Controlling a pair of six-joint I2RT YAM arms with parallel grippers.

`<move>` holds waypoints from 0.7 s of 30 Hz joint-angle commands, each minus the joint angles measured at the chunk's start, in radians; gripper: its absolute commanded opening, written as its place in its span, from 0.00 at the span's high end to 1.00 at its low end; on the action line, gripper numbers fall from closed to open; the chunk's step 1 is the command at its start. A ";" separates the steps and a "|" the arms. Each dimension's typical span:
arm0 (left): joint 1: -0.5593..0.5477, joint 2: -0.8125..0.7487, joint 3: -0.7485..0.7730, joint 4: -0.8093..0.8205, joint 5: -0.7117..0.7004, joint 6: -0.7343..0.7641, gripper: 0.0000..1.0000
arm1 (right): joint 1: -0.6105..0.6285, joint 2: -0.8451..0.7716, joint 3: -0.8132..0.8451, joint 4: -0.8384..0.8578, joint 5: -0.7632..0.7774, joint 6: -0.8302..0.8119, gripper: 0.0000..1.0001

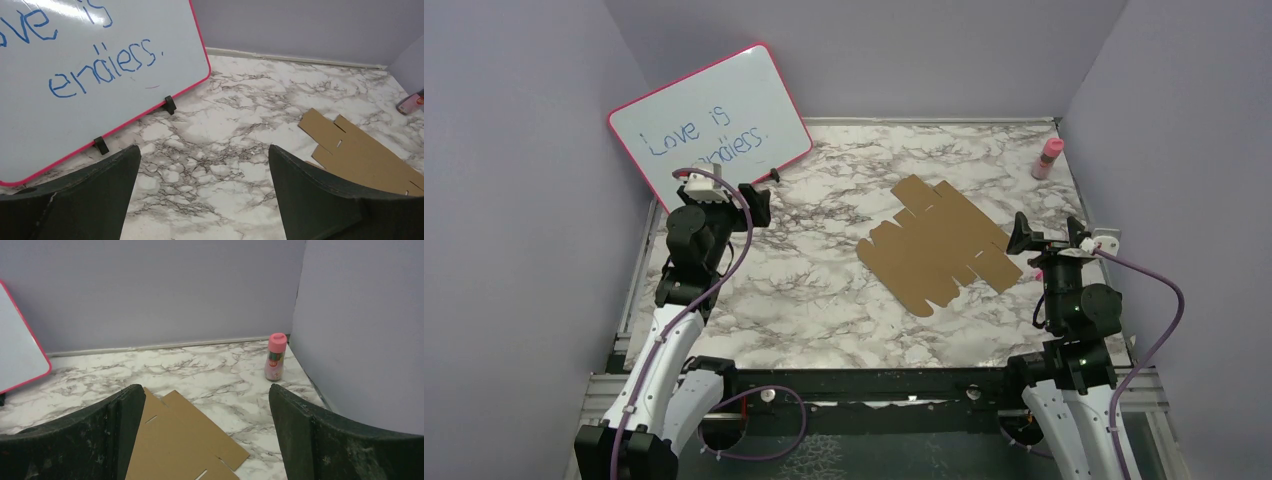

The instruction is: Fold the paper box

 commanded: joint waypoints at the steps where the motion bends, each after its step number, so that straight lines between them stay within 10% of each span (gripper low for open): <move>1: 0.008 -0.012 0.013 0.034 0.038 0.003 0.01 | 0.006 -0.005 -0.011 0.031 0.022 0.000 0.00; 21: -0.013 0.323 0.037 0.160 0.431 -0.253 0.01 | 0.005 -0.030 -0.015 0.033 -0.006 0.015 0.00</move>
